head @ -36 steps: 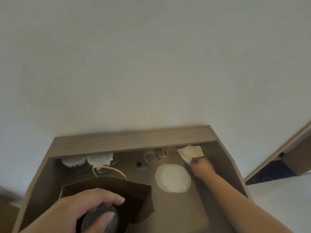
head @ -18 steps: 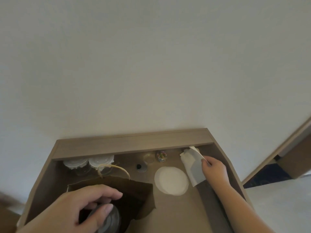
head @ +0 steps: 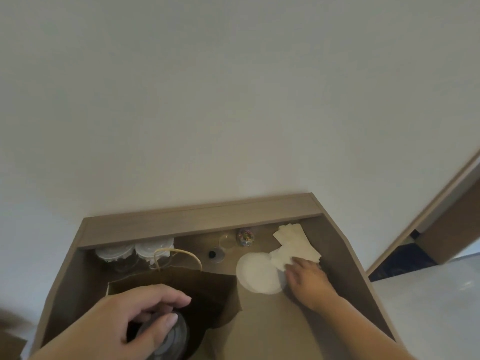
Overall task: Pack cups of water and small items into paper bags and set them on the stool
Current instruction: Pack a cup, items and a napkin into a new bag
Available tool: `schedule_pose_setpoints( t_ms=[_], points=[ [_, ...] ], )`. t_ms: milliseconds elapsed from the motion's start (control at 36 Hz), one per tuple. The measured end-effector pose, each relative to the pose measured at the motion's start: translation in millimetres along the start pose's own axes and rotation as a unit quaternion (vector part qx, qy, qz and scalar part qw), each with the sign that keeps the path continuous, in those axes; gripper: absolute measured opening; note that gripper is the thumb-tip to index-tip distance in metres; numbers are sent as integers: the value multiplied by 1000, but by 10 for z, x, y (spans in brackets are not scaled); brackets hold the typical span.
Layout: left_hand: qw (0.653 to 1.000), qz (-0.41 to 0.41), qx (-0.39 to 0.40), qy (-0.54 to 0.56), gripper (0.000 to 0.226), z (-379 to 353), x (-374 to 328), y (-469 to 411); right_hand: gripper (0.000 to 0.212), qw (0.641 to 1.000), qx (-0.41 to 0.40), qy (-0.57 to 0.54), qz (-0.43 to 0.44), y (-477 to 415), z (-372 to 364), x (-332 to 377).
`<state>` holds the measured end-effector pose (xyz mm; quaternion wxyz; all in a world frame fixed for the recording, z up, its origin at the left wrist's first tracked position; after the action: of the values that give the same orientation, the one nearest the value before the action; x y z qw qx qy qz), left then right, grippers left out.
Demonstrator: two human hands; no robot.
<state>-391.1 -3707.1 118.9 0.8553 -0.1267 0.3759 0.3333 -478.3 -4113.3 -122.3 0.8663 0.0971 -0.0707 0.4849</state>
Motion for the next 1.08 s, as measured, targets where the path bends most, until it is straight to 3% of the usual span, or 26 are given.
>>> schedule_pose_setpoints(
  t_ms=[83,222,361,472,750,1083],
  points=[
    [1000,3,2,5,50,12,-34,9,44,1000,13,8,-8,68,-128,-2],
    [1000,2,-5,1,52,22,-48,45,37,997,-52,32,-54,23,-60,-50],
    [1000,3,-8,3,54,17,-50,44,58,988,-64,33,-140,-92,5,-147],
    [1000,1,-12,-2,55,10,-57,50,59,983,-50,59,-165,-201,33,-205],
    [1000,1,-25,-13,53,43,-43,45,44,979,-85,127,-135,-193,96,-173],
    [1000,5,-20,-11,55,33,-62,11,47,977,-118,140,-106,-121,74,-145]
  ],
)
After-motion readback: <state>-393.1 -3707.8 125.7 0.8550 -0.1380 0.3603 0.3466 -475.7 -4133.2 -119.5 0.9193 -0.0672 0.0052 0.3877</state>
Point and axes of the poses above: each hand's wrist, its own y-axis away from the middle knuckle, its own z-axis out of the back of the hand, x = y × z, the point moved 5 cm from there along -y, towards the middle knuckle, and after that the axes turned 5 degrees about -x, right-handed, at the moved point
